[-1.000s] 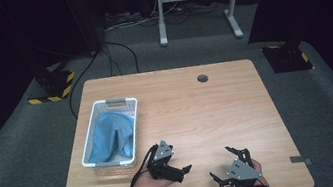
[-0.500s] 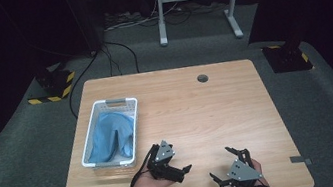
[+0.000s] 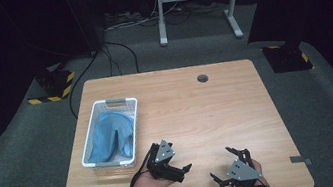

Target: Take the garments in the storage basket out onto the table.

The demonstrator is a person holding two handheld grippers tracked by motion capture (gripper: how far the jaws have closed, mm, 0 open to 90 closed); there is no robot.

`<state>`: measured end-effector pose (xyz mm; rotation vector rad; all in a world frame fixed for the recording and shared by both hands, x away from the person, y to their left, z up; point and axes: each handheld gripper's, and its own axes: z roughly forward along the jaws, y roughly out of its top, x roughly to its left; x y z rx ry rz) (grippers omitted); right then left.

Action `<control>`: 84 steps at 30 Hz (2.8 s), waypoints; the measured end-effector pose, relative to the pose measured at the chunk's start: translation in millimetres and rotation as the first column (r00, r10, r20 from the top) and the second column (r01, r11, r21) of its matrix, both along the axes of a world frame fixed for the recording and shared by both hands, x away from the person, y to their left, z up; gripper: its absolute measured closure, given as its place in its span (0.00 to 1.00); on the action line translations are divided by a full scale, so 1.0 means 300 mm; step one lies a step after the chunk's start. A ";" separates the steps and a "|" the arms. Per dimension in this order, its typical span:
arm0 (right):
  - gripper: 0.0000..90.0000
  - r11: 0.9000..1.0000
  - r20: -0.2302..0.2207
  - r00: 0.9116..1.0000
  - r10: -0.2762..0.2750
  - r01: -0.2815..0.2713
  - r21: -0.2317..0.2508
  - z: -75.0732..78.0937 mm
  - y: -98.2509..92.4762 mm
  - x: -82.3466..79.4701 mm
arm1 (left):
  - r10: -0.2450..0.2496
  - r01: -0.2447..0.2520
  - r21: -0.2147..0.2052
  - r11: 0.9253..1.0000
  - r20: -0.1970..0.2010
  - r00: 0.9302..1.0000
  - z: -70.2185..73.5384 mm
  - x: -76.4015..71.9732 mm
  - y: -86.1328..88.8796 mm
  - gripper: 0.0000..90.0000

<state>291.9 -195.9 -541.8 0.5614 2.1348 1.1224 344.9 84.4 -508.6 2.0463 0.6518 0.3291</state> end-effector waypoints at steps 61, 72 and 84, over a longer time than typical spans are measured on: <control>0.00 1.000 -0.012 1.000 -0.001 0.002 0.003 0.001 -0.001 0.004 | 0.026 -0.023 -0.056 0.998 0.062 0.998 0.134 -0.015 0.108 0.02; 0.00 1.000 -0.013 1.000 -0.001 0.001 0.006 0.001 -0.001 0.004 | 0.071 -0.065 -0.078 0.995 0.075 0.995 0.162 -0.005 0.164 0.02; 0.00 1.000 -0.013 1.000 -0.001 0.001 0.006 0.001 -0.002 0.004 | 0.100 -0.092 -0.094 0.991 0.090 0.991 0.180 -0.001 0.198 0.02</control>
